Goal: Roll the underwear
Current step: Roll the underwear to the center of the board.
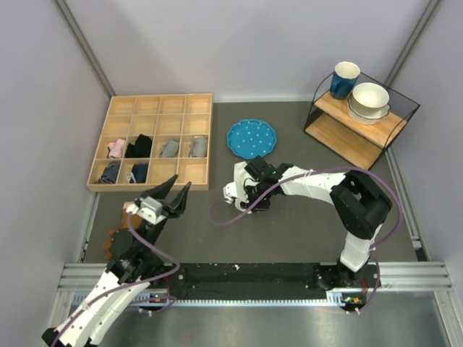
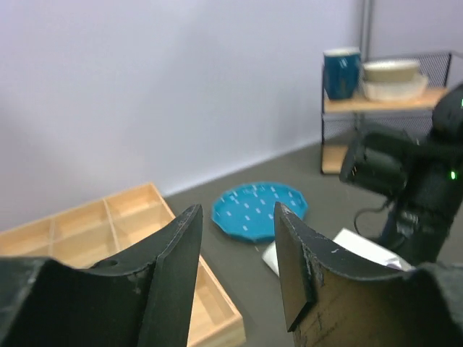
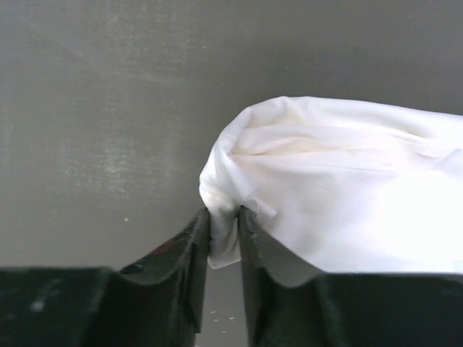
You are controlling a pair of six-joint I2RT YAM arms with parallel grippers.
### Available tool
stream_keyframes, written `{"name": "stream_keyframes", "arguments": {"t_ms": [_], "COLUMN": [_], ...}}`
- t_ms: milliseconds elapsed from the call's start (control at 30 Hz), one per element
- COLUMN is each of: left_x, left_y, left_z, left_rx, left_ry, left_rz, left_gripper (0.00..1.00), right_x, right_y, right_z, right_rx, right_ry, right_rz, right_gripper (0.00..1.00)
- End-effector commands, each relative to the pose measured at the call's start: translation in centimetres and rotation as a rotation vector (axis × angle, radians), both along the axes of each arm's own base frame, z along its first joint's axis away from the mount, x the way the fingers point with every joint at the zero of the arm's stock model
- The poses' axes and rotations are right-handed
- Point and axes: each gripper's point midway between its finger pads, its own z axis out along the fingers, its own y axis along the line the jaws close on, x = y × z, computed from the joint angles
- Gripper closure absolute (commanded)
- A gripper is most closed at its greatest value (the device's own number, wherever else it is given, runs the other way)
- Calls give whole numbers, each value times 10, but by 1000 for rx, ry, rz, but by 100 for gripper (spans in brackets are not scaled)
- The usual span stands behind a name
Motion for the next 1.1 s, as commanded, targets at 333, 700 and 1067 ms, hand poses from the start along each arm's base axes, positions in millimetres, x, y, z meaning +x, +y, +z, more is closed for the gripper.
{"name": "stream_keyframes", "arguments": {"t_ms": [333,700,1067], "left_x": [-76,-86,-42], "left_y": [-53,-92,-81], "left_z": [41,21,19], "left_rx": [296,459,537], "left_ry": [-255,-149,12], "left_rz": [-449,-654,-438], "left_gripper": [56,56,50], "right_x": [-25,-68,-73], "right_y": [-18,-37,-50], "right_z": [-1,16,9], "right_rx": [-76,-125,-160], "right_ry": [368,787,916], "right_rz": [-58,-48,-88], "right_gripper": [99,97,95]}}
